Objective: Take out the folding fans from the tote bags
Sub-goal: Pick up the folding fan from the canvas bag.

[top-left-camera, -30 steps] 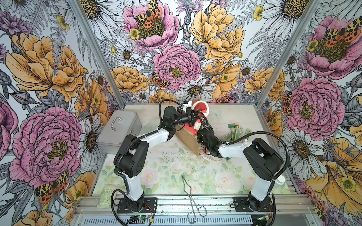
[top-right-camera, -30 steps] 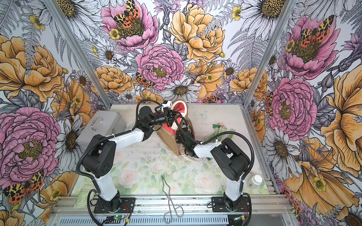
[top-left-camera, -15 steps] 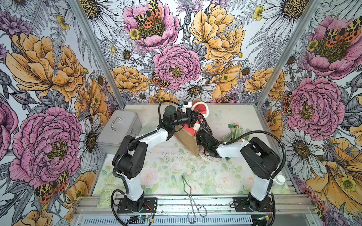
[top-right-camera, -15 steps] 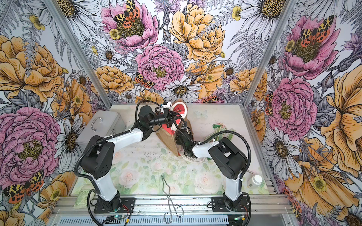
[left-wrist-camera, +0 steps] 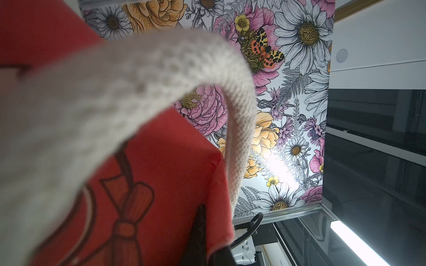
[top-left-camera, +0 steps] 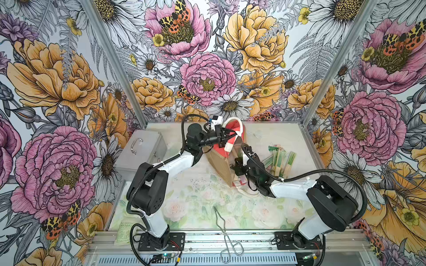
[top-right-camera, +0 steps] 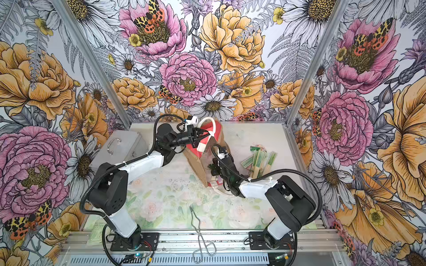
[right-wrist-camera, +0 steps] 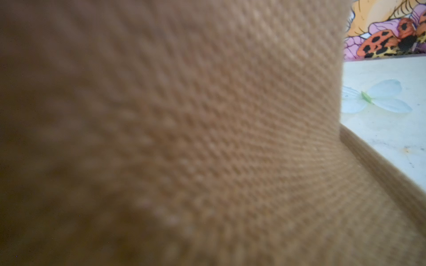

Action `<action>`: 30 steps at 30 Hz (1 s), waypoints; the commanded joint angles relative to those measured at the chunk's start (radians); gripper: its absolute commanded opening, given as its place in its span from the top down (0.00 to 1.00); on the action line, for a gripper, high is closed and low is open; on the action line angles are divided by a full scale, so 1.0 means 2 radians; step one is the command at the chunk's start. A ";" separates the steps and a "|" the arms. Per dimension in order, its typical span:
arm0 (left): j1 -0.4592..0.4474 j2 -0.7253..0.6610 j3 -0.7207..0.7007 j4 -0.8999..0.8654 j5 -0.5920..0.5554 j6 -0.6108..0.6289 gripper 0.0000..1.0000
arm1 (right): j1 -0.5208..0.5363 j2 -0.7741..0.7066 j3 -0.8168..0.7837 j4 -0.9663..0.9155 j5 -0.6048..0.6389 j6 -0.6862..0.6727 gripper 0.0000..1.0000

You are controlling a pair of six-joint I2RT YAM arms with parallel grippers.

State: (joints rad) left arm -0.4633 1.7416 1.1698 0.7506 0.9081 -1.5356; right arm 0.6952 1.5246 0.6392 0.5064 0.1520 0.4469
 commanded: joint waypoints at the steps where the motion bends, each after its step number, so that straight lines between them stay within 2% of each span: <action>1: 0.011 -0.019 -0.010 0.036 0.012 0.004 1.00 | 0.001 -0.051 -0.012 0.004 -0.052 -0.007 0.94; 12: 0.024 -0.008 -0.017 0.061 0.006 -0.012 1.00 | -0.006 -0.194 -0.077 -0.065 -0.153 0.013 0.94; 17: 0.026 0.006 -0.018 0.071 -0.001 -0.017 1.00 | -0.011 -0.288 -0.094 -0.093 -0.190 0.029 0.94; 25: 0.036 0.021 -0.022 0.091 -0.007 -0.029 1.00 | -0.015 -0.432 -0.088 -0.173 -0.195 0.034 0.96; 30: 0.048 0.022 -0.028 0.090 -0.008 -0.026 1.00 | -0.019 -0.535 -0.068 -0.233 -0.155 0.020 0.97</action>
State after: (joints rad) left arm -0.3862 1.7847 1.1263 0.8711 0.9081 -1.5913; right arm 0.6662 0.5407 0.4519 0.1291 -0.2062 0.5034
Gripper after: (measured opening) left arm 0.050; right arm 0.062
